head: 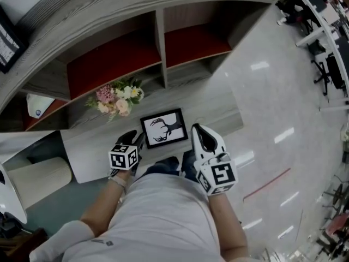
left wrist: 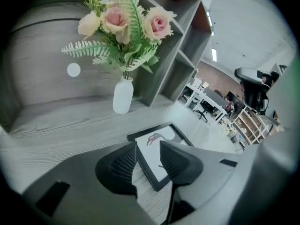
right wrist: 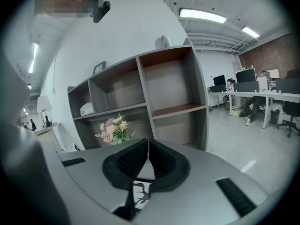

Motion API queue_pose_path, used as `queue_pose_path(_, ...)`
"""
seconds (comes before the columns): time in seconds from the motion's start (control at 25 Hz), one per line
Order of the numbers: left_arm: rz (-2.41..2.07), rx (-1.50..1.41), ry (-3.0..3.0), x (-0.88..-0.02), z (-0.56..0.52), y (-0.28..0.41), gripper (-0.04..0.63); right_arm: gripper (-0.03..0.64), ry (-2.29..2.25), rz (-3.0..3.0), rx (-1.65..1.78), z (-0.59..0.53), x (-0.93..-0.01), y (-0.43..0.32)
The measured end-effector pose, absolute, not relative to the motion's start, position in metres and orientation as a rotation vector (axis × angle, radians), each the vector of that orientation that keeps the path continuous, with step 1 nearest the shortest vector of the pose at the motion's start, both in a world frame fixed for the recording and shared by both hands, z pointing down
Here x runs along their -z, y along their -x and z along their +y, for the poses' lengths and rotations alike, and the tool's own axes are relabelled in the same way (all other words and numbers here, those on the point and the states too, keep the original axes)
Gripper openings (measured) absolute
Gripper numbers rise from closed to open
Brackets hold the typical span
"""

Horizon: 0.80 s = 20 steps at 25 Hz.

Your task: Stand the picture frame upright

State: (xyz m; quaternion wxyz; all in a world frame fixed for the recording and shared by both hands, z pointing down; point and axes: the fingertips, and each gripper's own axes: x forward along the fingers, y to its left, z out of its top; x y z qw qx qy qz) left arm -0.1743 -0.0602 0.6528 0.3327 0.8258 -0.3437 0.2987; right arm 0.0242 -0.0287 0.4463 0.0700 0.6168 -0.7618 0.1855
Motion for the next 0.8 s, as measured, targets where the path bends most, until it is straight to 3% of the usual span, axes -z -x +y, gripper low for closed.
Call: queue_pose_path(0.8,-0.954,-1.047,-1.943,-0.738,-0.06,0.165,0.155,0.021,-1.871,-2.206,-0.617,-0.011,-0.461,-0.07)
